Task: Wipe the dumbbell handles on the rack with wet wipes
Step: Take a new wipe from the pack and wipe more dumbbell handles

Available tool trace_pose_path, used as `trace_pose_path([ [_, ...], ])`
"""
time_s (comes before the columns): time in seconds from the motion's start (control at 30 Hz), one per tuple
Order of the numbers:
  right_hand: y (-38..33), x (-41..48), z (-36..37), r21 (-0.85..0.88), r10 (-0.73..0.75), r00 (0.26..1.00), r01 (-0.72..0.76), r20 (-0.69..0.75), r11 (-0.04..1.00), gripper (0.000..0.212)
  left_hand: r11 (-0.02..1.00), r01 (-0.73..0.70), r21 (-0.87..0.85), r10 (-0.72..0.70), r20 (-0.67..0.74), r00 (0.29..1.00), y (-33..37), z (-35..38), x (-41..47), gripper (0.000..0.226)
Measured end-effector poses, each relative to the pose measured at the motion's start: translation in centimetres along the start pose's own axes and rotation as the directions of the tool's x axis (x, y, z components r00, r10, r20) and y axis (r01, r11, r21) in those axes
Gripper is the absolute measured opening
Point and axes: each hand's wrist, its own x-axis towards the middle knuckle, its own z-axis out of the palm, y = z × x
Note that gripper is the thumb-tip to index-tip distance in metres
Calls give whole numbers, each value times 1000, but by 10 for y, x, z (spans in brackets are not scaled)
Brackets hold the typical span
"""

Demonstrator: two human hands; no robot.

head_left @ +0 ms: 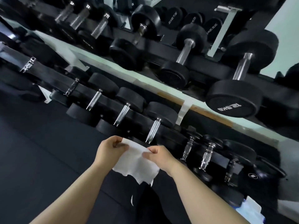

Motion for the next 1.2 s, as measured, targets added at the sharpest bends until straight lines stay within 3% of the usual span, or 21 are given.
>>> trace_pose_path([
  [0.13,-45,66,15,25,10,995,-13,100,1000,19,998,45,-34,-46,-33,998,1,-26,62,31],
  [0.27,-98,121,27,-149,3,991,18,136,989,16,994,3,106,-4,6,1000,-4,-59,119,33],
  [0.4,-125,154,30,-167,65,988,-42,137,985,13,990,-1,142,-10,73,997,-11,-84,167,26],
  [0.47,-126,167,35,-117,106,992,-97,74,988,13,990,-25,137,10,112,994,-15,-92,189,22],
  [0.57,-122,180,53,114,196,975,-184,-109,976,16,987,-94,133,71,172,983,-32,-103,220,9],
  [0.67,-101,194,76,364,325,863,-181,-387,914,12,930,-278,239,213,266,940,-67,-113,248,20],
  [0.73,-87,213,84,424,381,734,-139,-562,895,16,886,-377,270,298,293,909,-90,-112,269,21],
  [0.83,-61,246,94,509,467,552,-89,-691,856,18,825,-484,292,349,409,843,-126,-94,291,22],
  [0.93,-36,286,99,419,359,503,5,-786,908,17,718,-649,250,496,471,730,-164,-63,315,28],
  [1.03,-10,334,106,40,9,503,49,-865,998,15,609,-770,192,647,441,622,-207,-30,343,27],
  [1.1,6,368,108,-246,-222,535,26,-815,969,25,566,-820,91,747,365,556,-228,-16,357,22],
  [1.2,26,408,104,-567,-483,623,75,-616,820,32,455,-886,-91,881,192,433,-247,-3,368,20],
])
